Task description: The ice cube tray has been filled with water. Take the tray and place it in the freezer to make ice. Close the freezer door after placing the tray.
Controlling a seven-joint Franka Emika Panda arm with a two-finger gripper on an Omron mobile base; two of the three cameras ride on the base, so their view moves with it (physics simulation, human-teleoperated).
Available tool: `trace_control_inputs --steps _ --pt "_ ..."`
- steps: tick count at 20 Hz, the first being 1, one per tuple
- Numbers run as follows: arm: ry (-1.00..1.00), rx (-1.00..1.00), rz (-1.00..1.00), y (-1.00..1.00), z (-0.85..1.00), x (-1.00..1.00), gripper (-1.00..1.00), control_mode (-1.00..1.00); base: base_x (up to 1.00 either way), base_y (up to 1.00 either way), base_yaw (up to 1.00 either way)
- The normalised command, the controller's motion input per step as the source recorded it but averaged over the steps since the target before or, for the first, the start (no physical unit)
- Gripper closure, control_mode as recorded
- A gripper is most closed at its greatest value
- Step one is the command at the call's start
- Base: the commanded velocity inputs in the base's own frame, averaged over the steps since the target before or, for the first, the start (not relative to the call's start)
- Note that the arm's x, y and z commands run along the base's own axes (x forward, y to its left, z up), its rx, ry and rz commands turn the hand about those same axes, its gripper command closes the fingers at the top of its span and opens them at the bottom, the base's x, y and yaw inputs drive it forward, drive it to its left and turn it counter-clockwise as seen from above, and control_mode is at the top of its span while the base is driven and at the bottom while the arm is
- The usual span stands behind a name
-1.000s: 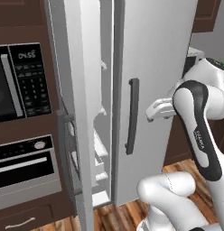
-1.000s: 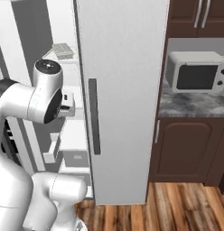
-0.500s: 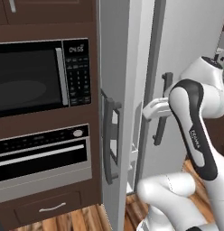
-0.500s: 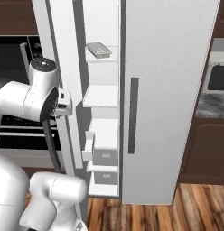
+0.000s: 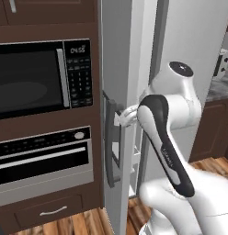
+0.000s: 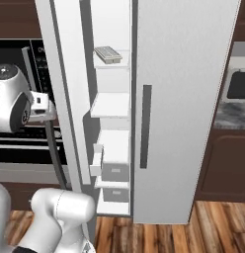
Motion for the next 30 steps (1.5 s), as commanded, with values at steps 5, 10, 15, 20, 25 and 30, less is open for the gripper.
trace_control_inputs --steps 5,10,15,20,25,30 --pt "-0.22 -0.15 0.0 0.96 0.0 0.46 -1.0 -1.0 0.0 0.0 0.0" --pt "-0.11 -0.13 0.0 0.79 -0.02 0.96 -1.0 -1.0 0.0 0.0 0.0" --pt "0.0 -0.14 -0.06 0.29 -0.23 1.0 -1.0 -1.0 0.0 0.0 0.0" --pt "0.0 -0.17 -0.15 0.0 -0.38 0.97 -1.0 -1.0 0.0 0.0 0.0" --pt "0.0 -0.18 -0.24 -0.23 -0.23 0.51 -1.0 -1.0 0.0 0.0 0.0" --pt "0.0 -0.13 -0.38 -0.91 -0.16 0.14 -1.0 -1.0 0.0 0.0 0.0"
